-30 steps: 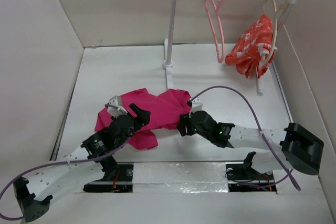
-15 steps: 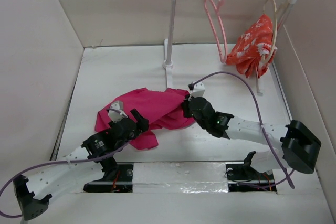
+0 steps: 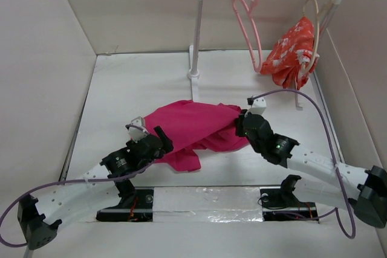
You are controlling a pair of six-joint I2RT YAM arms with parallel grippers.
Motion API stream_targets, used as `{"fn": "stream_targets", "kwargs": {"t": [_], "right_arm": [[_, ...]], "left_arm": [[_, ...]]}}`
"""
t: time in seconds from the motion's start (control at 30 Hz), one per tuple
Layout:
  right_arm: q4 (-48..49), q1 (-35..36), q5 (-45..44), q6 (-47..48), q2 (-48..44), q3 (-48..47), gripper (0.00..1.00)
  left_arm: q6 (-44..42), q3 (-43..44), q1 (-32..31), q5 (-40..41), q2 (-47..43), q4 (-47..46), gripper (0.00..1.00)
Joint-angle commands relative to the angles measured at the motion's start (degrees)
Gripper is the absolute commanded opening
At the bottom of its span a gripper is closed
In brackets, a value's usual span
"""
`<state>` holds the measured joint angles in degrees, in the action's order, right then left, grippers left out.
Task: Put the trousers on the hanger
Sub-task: Flatten out the trousers at the center of the board.
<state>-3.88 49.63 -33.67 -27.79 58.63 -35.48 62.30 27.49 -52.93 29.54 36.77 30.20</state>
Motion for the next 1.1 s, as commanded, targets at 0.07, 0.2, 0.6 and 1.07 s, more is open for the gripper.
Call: {"fn": "stream_targets", "kwargs": {"t": [0.07, 0.2, 0.6, 1.07], "right_arm": [[-2.0, -0.8, -2.6, 0.1, -9.7, 1.0, 0.00], [-5.0, -0.8, -1.2, 0.5, -13.1, -0.1, 0.00], [-12.1, 6.0, 0.7, -0.9, -17.4, -2.5, 0.00], [-27.8, 34.5, 4.9, -0.8, -10.1, -24.6, 0.00]], "left_arm": [[4.0, 0.9, -1.7, 1.0, 2.6, 2.8, 0.93], [4.5, 0.6, -2.3, 0.8, 6.2, 0.4, 0.91], [3.9, -2.7, -2.3, 7.6, 16.9, -24.8, 0.02], [-19.6, 22.0, 19.6, 10.4, -2.8, -17.5, 0.00]]}}
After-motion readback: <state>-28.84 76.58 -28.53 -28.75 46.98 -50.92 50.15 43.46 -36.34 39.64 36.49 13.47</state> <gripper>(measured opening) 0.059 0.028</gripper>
